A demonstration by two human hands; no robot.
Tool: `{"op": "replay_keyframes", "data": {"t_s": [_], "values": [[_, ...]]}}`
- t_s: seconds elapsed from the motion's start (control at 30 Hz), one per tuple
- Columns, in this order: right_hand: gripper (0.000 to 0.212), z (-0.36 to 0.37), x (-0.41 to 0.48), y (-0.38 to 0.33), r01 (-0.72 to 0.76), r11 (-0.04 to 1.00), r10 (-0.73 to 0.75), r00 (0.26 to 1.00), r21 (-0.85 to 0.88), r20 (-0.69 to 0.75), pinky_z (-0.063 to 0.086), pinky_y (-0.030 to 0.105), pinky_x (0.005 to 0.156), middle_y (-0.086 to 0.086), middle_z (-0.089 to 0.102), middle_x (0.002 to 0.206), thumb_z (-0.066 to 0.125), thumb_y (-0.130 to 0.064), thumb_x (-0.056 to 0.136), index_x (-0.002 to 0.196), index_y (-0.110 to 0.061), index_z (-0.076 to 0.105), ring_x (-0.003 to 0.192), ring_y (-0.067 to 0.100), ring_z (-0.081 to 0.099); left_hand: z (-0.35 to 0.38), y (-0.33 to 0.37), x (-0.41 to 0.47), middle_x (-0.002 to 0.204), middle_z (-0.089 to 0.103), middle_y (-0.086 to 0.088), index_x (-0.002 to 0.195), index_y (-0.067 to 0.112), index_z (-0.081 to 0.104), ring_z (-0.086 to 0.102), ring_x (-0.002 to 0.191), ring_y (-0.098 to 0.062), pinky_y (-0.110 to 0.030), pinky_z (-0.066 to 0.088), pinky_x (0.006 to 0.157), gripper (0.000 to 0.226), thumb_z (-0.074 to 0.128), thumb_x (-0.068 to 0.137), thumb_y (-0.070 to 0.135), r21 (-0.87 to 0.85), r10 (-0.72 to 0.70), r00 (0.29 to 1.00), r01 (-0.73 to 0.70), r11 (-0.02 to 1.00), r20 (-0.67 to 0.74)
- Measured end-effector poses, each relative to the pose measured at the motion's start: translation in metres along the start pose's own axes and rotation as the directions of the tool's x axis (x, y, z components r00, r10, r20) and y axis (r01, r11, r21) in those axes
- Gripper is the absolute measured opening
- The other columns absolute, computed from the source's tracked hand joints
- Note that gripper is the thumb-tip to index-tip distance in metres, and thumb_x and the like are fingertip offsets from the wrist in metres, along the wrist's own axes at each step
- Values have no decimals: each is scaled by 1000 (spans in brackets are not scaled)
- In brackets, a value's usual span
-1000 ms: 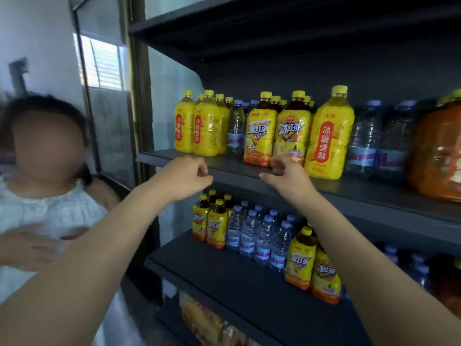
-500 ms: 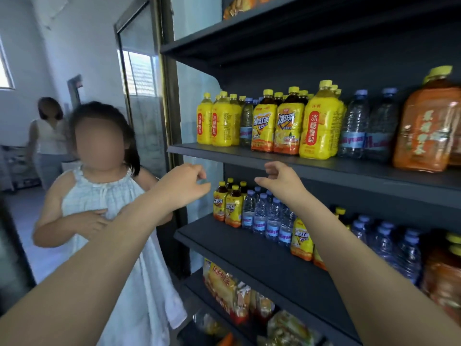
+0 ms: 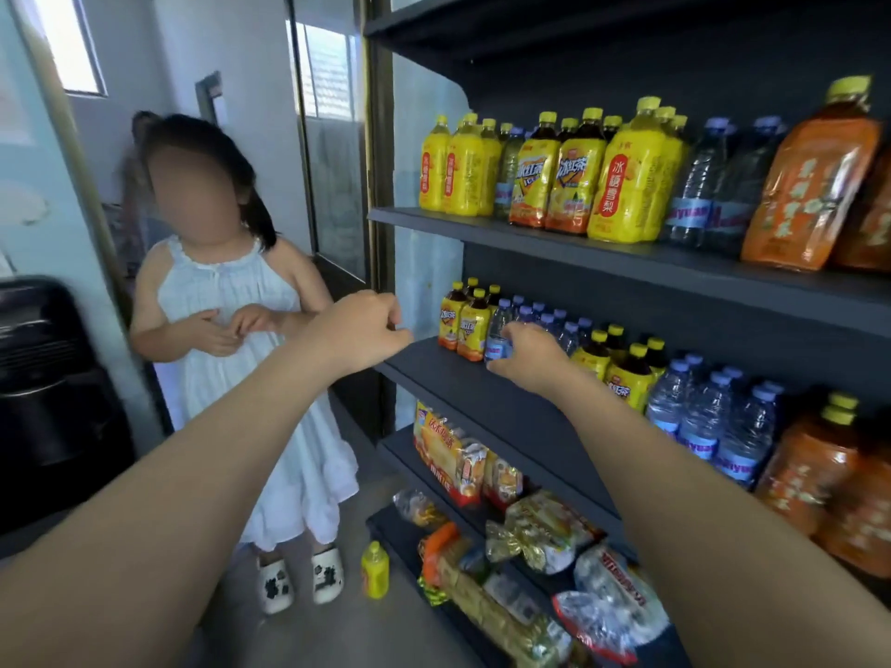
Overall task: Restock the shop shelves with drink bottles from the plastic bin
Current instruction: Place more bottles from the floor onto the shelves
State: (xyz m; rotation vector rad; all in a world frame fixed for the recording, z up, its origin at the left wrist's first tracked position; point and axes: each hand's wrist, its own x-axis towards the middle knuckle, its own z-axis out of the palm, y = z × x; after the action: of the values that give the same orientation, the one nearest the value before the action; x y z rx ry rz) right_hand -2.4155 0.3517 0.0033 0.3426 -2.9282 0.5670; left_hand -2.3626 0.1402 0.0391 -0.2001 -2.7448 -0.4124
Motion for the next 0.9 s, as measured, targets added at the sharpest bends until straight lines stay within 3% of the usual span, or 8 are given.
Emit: {"op": "replay_keyframes", "data": {"t_s": [0.23, 0.37, 0.6, 0.73, 0.9], "values": [[48, 22, 6, 23, 95, 992, -90, 994, -86, 65, 42, 38, 93, 17, 46, 128, 59, -30, 89, 128, -6, 45, 121, 35, 43, 33, 6, -22, 104, 60, -11, 103, 6, 61, 57, 99, -28, -38, 45, 87, 28, 56, 86, 29, 36, -82, 995, 84, 996, -51], [55, 35, 13, 42, 152, 981, -133, 980, -125, 145, 37, 48, 104, 14, 33, 142, 57, -32, 90, 137, -11, 39, 132, 35, 29, 62, 20, -24, 112, 57, -14, 110, 6, 60, 53, 105, -29, -37, 43, 91, 33, 56, 87, 29, 39, -159, 987, 160, 986, -13], [53, 64, 29, 70, 235, 961, -198, 953, -148, 229, 35, 46, 100, 14, 33, 141, 53, -31, 93, 138, -11, 37, 131, 34, 29, 111, 30, -26, 111, 57, -18, 112, 3, 60, 52, 108, -32, -35, 41, 92, 44, 50, 83, 36, 40, -269, 963, 269, 962, 9], [47, 89, 39, 74, 271, 948, -220, 937, -165, 271, 36, 45, 97, 13, 37, 138, 53, -32, 92, 133, -11, 42, 128, 33, 31, 136, 24, -28, 113, 54, -16, 114, 6, 59, 50, 111, -32, -39, 43, 92, 33, 56, 87, 25, 58, -326, 946, 325, 944, 1], [44, 138, 57, 75, 296, 944, -232, 907, -142, 352, 35, 44, 98, 11, 36, 139, 53, -31, 91, 129, -11, 45, 128, 32, 31, 170, -3, -22, 116, 52, -13, 115, 6, 57, 46, 114, -31, -38, 43, 90, 35, 53, 87, 27, 92, -385, 921, 380, 921, 52]]}}
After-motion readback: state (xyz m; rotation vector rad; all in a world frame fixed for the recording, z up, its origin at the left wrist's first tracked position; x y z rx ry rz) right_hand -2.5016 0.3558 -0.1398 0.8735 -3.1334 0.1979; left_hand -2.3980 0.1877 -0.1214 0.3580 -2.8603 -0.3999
